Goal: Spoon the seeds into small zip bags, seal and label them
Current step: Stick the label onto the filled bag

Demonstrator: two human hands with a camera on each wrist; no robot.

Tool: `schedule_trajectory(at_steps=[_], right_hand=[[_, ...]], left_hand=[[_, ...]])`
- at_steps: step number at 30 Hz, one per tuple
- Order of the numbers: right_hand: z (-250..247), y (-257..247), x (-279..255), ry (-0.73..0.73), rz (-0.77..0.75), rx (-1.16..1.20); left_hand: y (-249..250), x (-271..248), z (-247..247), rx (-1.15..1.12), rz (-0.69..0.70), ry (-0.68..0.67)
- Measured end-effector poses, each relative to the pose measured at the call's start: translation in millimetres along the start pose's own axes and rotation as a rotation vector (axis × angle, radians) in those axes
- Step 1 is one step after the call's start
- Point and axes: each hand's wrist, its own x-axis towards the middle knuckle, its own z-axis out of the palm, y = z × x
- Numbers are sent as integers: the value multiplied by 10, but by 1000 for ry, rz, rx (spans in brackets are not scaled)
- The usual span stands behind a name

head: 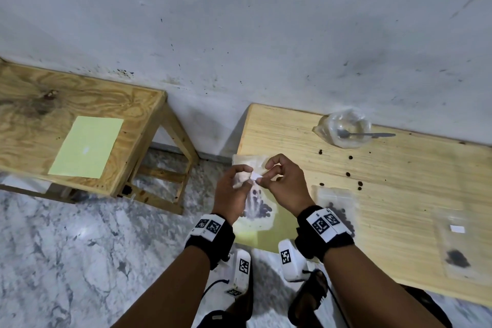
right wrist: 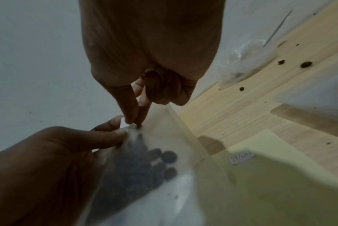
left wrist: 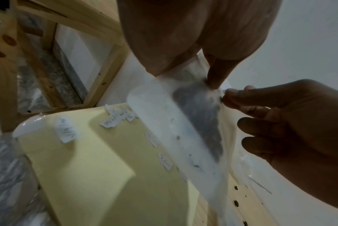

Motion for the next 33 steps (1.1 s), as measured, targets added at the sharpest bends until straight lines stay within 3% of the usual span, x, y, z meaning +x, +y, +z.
schedule_trajectory(at_steps=[9,15,18,23,33], right_hand=[[-4,-98,-78,-5,-37,-318],[27,-138,-165,83,-71,-393],[33,-85,-199,193,-34,-291],[73,70,-191,183,145,22],[62,175,-181,140,59,119]], left_hand=[[28,-68,2,-188,-62,-28],[-4,-63,26,-131,-50,61],[-19,-57,4,-91,-27,85],[-23,-34,15,-105,-15,77],[-32,-21,12,-112,-52,45]])
